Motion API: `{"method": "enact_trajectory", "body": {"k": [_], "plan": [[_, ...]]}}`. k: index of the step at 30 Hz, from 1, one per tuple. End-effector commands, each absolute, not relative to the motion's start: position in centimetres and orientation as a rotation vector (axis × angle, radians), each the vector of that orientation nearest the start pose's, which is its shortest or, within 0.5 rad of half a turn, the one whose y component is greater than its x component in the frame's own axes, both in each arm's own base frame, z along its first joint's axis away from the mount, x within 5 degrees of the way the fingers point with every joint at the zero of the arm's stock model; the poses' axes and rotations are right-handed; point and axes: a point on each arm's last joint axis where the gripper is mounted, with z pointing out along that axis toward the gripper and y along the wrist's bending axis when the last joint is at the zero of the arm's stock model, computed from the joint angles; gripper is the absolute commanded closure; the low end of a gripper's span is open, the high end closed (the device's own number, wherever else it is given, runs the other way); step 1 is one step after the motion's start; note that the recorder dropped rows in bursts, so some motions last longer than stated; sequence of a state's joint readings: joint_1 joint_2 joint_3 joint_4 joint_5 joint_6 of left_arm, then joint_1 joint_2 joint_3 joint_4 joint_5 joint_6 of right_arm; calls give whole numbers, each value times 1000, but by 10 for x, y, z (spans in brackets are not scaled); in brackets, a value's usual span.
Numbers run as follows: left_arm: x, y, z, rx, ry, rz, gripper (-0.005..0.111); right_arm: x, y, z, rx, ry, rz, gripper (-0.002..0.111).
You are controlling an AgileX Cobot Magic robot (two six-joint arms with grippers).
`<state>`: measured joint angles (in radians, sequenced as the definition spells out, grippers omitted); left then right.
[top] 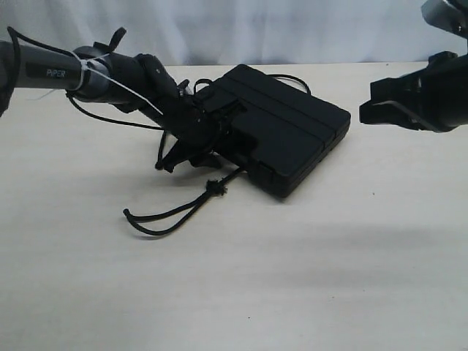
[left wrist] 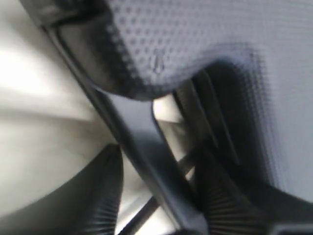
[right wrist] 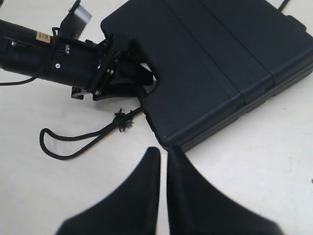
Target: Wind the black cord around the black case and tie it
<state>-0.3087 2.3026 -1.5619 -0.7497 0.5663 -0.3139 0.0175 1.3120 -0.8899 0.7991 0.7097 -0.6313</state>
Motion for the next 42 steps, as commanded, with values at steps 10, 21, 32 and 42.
{"method": "enact_trajectory", "body": {"k": [10,21,32,42], "plan": [[434,-164,184,-664,2620,-941,107,259,55,268,-569,2265,404,71],[423,-169,204,-640,2668,-1046,107,250,102,238,-1290,1767,-230,17],[422,-175,213,-812,2624,-1297,107,256,115,202,-1148,2022,54,15],[434,-173,243,-634,2548,-1349,107,263,107,209,-1098,1986,-90,15]]}}
